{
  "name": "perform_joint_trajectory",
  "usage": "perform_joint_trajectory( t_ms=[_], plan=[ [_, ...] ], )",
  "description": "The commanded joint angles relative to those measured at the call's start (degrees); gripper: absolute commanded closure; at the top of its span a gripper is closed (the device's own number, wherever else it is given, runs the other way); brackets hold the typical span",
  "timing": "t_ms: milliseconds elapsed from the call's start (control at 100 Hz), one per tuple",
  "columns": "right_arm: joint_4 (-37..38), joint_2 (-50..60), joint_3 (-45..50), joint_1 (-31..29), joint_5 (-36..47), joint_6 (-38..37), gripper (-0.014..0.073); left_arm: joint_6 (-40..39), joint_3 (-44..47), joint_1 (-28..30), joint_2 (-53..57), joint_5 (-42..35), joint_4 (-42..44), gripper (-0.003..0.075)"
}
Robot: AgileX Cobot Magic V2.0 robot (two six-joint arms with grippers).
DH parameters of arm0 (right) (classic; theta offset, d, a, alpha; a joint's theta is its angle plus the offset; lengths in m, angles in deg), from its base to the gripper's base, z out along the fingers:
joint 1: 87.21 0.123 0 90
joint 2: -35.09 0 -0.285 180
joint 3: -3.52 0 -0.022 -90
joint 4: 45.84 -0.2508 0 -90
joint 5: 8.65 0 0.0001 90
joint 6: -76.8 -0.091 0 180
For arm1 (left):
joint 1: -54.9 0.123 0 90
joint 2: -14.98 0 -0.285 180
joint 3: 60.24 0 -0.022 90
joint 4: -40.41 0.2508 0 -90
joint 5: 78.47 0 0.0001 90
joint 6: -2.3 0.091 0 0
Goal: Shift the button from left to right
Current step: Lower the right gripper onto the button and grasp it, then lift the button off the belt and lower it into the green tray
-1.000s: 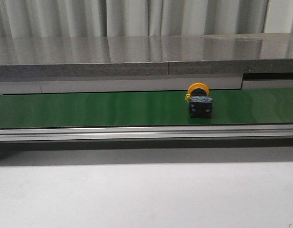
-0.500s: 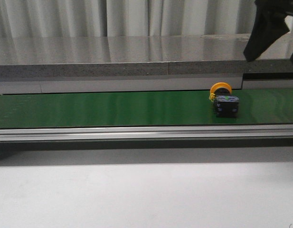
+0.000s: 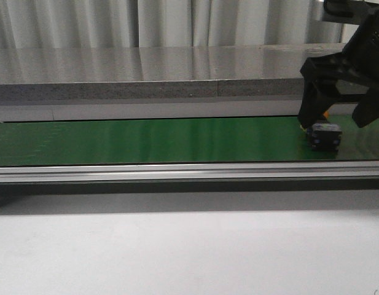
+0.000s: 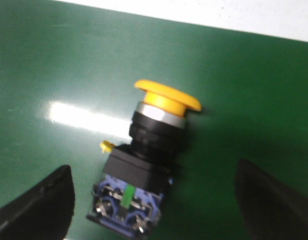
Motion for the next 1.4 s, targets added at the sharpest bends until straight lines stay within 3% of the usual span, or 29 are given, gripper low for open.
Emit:
perform_joint_trajectory(
  t_ms=[0, 190, 410, 480, 810, 1020, 1210, 1390],
  plan=[
    [0.34, 1.27, -2.03, -0.03, 3.73, 0.58, -0.0050, -0.01, -1.44, -0.62, -0.33, -4.49, -0.65, 0.0741],
    [0.71, -0.54, -2.03, -0.03, 4.62, 0.58, -0.0007, -0.01, -1.44, -0.62, -0.33, -4.49, -0.65, 0.0741],
    [0.71, -0.56, -2.10, -0.03, 3.30, 0.52, 0.0365, -0.01, -1.44, -0.62, -0.33, -4.49, -0.65, 0.0741],
    [0.71, -0.46, -2.80, -0.03, 1.89, 0.52, 0.0421, -0.01, -1.44, -0.62, -0.33, -4.49, -0.65, 0.0741],
    [6.63, 2.02, -13.05, -3.49, -7.90, 0.52, 0.0422, -0.01, -1.44, -0.62, -0.33, -4.49, -0.65, 0.0741],
    [12.87, 2.10, -15.91, -12.65, -9.43, 0.52, 0.0422, -0.01, -1.44, -0.62, -0.33, -4.49, -0.65, 0.0741],
    [13.26, 0.58, -15.91, -22.47, -8.74, 0.63, 0.0422, -0.01, -1.44, -0.62, -0.33, -4.49, -0.65, 0.0741],
    [13.26, -2.55, -15.86, -28.13, -7.96, 3.25, 0.0422, -0.01, -1.44, -0.62, -0.33, -4.49, -0.65, 0.0741]
  ],
)
